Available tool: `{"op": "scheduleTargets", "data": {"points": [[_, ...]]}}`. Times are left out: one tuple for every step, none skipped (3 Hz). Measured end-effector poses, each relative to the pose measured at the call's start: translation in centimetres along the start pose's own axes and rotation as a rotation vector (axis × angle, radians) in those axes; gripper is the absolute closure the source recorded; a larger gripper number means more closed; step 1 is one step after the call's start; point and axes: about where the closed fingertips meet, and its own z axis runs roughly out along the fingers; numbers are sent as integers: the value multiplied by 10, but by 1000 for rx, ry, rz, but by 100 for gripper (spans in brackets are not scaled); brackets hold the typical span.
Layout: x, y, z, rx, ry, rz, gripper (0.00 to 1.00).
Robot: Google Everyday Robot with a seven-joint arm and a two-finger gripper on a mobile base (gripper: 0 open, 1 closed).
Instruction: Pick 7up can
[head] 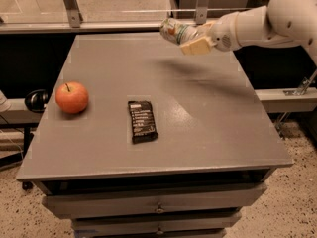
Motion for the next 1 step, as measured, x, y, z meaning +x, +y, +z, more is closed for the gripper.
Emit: {"op": "scheduleTargets", "data": {"points": [[-7,-1,-4,-2,-7,-12,100]]}}
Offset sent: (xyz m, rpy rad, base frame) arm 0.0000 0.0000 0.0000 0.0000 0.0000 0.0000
